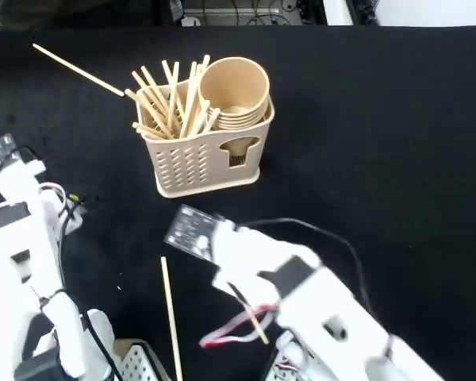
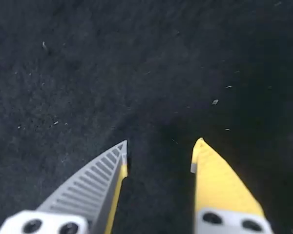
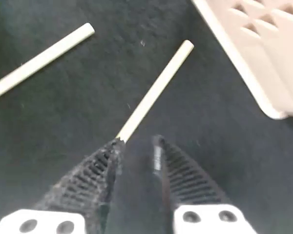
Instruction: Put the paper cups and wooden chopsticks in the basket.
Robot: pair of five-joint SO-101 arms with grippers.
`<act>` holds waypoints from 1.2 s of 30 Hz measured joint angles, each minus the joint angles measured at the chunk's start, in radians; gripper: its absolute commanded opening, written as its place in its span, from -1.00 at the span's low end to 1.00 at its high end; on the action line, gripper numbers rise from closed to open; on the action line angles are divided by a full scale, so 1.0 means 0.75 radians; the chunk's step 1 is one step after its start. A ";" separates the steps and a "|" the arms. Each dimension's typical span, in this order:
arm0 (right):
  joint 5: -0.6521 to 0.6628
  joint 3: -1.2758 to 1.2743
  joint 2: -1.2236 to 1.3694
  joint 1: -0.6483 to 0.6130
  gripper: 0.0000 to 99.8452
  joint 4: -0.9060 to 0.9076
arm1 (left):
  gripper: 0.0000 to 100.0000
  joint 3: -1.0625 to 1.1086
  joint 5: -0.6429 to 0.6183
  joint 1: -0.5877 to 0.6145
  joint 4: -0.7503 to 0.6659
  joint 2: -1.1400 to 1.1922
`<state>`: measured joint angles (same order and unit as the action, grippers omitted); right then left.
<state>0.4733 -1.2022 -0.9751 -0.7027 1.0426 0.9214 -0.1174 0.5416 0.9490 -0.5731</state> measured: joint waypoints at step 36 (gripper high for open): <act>-0.031 0.315 -0.020 -0.219 -0.98 0.002 | -0.57 0.900 0.004 0.031 -0.072 -1.647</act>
<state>0.4503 -0.9659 -0.9904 -0.8669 1.0441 1.5965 -0.1143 0.5646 0.8953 -1.8082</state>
